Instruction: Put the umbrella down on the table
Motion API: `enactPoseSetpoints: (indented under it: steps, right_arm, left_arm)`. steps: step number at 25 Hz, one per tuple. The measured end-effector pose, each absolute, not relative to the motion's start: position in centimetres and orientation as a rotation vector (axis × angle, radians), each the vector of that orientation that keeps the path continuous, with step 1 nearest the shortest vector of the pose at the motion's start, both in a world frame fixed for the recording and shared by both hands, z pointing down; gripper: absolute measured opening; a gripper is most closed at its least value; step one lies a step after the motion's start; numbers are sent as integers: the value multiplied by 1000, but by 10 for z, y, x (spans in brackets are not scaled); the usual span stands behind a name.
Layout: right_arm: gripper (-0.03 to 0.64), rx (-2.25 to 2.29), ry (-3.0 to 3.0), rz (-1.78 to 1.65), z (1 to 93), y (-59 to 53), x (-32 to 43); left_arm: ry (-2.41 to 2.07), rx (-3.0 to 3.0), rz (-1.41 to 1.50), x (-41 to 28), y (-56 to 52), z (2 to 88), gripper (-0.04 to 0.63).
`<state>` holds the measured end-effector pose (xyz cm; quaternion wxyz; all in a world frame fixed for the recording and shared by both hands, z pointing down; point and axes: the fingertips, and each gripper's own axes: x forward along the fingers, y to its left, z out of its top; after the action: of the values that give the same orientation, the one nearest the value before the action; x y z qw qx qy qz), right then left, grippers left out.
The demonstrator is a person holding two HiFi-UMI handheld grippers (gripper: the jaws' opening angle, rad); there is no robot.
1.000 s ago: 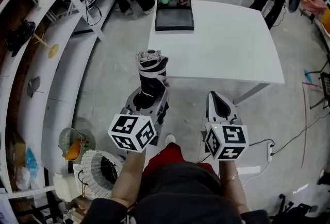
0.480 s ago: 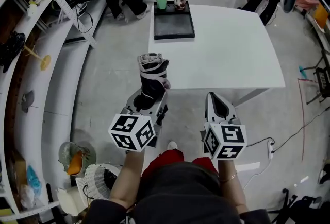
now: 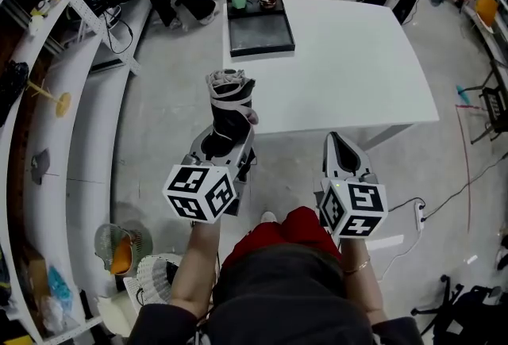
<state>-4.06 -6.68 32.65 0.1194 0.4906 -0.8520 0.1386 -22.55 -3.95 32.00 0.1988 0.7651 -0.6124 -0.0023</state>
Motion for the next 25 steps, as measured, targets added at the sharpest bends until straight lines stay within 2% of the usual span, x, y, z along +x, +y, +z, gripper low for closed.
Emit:
enactPoseSetpoints:
  steps: [12, 25]
  right_arm:
    - [18, 1608, -2405, 471, 334, -92, 9]
    - [18, 1629, -2355, 509, 348, -124, 26]
  left_arm:
    - [-1683, 2210, 142, -216, -84, 322, 198]
    - [-1520, 2330, 349, -184, -144, 343, 198]
